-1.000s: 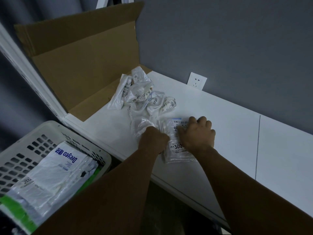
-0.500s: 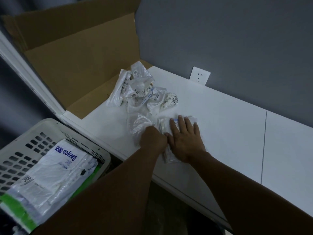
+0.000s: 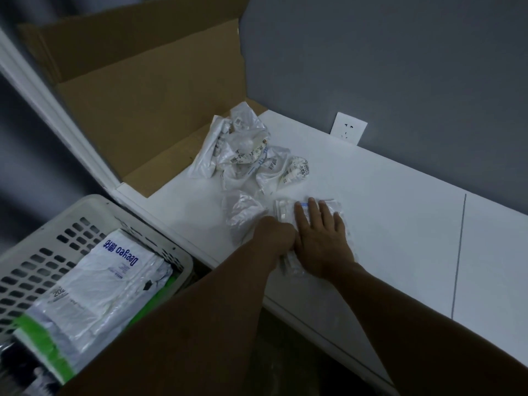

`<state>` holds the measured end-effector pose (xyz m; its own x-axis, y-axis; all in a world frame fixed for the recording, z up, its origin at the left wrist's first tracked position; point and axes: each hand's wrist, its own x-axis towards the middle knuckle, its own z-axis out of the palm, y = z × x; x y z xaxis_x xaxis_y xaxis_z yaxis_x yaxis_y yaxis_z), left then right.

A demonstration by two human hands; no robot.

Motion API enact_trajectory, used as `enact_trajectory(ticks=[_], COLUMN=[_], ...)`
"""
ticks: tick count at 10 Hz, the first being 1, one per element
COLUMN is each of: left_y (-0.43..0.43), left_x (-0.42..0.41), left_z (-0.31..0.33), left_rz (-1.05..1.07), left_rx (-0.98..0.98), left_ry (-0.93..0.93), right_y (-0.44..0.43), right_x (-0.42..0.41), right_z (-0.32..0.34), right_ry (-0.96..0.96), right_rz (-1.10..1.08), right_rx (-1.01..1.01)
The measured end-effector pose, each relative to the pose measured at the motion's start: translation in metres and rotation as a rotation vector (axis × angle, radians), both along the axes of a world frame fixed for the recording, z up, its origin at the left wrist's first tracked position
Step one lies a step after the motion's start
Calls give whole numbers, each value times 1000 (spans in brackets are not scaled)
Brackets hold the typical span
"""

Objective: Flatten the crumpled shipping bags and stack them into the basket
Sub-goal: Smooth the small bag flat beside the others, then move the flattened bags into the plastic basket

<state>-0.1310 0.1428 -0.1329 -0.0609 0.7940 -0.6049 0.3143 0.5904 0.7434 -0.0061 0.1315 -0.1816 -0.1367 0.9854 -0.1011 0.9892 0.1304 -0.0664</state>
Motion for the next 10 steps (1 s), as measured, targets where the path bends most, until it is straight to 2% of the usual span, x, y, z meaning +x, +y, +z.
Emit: enact_trajectory(ticks=[2, 4, 6, 7, 8, 9, 10], left_y=[-5, -8, -9, -13, -28, -32, -45], left_x=[5, 14, 6, -3, -22, -32, -62], left_z=[5, 11, 24, 35, 68, 86, 116], left_rz=[42, 10, 70, 48, 23, 14, 92], left_rx=[15, 0, 185, 255, 347, 386, 405], left_ry=[-93, -52, -33, 50, 108, 154, 236], right_y=[0, -4, -5, 3, 2, -1, -11], right_x=[-1, 2, 14, 21, 14, 6, -19], right_z=[2, 15, 53, 79, 126, 144, 173], right_ry=[45, 176, 215, 190, 250, 356, 553], right_rz=[-4, -42, -57, -33, -20, -32, -20], right_rx=[-4, 5, 84, 47, -82, -162, -165])
